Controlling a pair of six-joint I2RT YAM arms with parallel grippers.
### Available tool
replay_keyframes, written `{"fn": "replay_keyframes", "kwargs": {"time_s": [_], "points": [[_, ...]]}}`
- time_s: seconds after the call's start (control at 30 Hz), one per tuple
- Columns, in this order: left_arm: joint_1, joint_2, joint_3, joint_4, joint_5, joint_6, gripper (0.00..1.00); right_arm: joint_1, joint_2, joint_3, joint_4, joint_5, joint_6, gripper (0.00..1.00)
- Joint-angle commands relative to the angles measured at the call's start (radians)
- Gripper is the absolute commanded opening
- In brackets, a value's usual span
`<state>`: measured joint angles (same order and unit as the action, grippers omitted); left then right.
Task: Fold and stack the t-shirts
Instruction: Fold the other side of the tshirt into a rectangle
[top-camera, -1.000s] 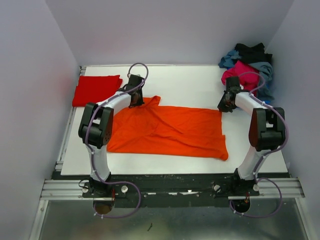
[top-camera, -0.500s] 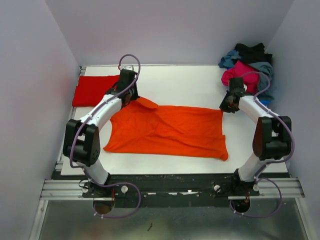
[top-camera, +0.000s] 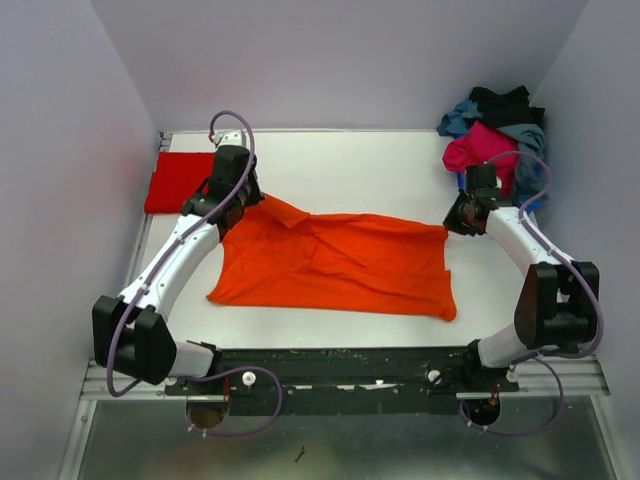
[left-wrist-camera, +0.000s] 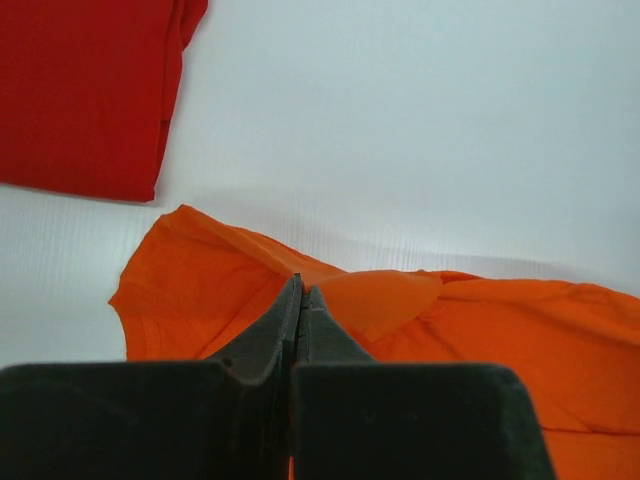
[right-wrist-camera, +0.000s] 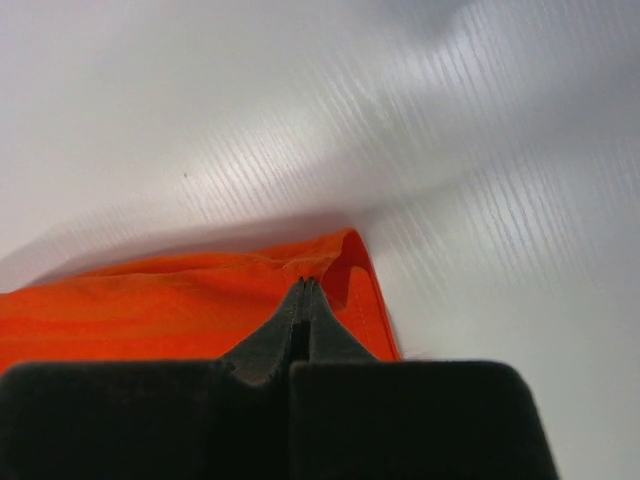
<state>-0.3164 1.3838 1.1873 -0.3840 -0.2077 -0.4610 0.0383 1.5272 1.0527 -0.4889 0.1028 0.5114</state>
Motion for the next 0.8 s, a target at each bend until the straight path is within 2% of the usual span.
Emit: {"fn": "replay_keyframes", "kwargs": {"time_s": [0.0, 0.23, 0.5, 0.77], "points": [[-0.004, -0.1, -0.049, -0.047, 0.004, -0.036, 0.0, 0.002, -0.048, -0.031, -0.082, -0.003, 0.024, 0.01], [-0.004, -0.216, -0.133, -0.096, 0.013, -0.06, 0.0, 0.002, -0.091, -0.069, -0.155, 0.018, 0.042, 0.01], [-0.003, -0.262, -0.196, -0.142, 0.073, -0.07, 0.0, 0.002, -0.09, -0.12, -0.189, 0.049, 0.068, 0.01], [-0.003, -0.309, -0.131, -0.268, 0.031, -0.013, 0.0, 0.002, -0.105, -0.135, -0.194, 0.066, 0.07, 0.01]]}}
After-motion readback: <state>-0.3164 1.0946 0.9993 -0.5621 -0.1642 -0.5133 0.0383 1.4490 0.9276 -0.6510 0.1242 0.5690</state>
